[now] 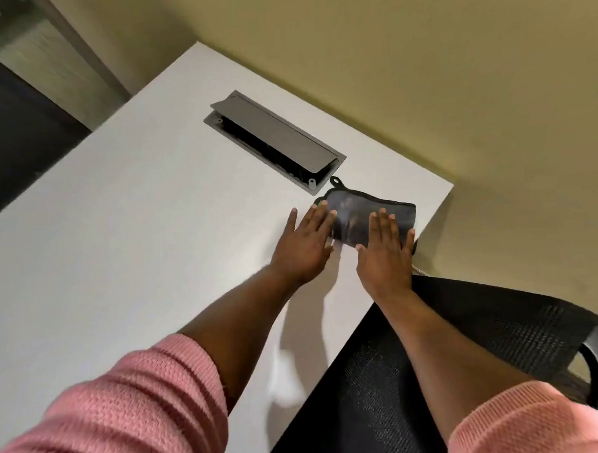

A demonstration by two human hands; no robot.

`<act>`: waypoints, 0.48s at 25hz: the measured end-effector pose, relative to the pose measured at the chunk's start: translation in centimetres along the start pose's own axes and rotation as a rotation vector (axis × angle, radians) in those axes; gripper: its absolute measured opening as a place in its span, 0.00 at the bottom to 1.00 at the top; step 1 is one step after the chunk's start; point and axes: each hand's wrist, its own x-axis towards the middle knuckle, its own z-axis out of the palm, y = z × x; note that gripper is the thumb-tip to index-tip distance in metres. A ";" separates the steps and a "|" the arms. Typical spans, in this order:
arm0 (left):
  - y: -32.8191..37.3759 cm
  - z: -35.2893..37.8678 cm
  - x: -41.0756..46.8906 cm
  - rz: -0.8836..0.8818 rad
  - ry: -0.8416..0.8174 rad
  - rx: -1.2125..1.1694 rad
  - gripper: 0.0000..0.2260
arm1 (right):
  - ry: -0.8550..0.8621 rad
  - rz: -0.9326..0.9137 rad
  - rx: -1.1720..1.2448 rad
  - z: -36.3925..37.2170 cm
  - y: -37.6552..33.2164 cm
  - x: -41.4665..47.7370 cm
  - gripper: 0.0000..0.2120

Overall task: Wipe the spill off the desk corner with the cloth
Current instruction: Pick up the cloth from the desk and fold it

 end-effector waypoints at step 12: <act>-0.2 0.7 4.1 -0.039 0.103 -0.062 0.10 | 0.175 0.079 0.033 0.6 1.5 0.8 0.16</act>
